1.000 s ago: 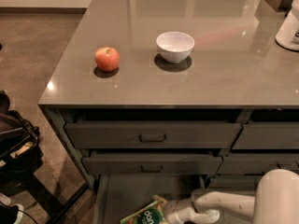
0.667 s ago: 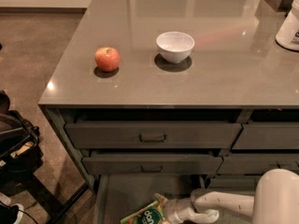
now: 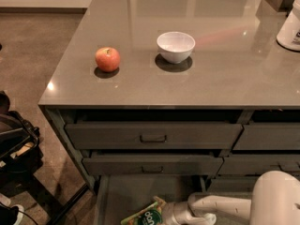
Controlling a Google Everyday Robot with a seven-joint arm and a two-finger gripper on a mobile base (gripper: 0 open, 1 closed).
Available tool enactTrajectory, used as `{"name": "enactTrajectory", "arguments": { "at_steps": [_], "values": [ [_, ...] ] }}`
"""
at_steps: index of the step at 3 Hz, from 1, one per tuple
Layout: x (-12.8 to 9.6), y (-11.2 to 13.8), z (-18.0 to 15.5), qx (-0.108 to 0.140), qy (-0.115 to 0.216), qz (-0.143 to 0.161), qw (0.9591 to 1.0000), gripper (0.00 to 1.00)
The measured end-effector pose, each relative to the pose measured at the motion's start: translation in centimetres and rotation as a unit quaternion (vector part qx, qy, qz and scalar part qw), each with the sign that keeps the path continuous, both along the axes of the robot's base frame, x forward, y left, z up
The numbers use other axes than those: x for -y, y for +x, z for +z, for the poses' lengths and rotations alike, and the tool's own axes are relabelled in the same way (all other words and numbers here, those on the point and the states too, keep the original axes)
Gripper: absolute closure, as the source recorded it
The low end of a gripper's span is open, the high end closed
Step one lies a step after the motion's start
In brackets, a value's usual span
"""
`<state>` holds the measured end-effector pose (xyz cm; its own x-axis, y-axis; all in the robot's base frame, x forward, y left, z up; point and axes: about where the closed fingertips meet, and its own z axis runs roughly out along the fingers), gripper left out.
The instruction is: Pick green rice chip bag from bottom drawer and place on counter
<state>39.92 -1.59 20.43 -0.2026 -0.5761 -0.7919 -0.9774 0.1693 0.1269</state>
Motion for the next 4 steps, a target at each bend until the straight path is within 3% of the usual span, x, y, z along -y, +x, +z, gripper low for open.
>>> {"name": "enactTrajectory", "arguments": {
  "at_steps": [3,4],
  "values": [
    [-0.7,1.3,-3.1,0.013,-0.007,-0.035,0.9993,0.0],
    [-1.4,1.2,-4.3,0.006,-0.002,-0.042,0.9991,0.0]
  ]
}}
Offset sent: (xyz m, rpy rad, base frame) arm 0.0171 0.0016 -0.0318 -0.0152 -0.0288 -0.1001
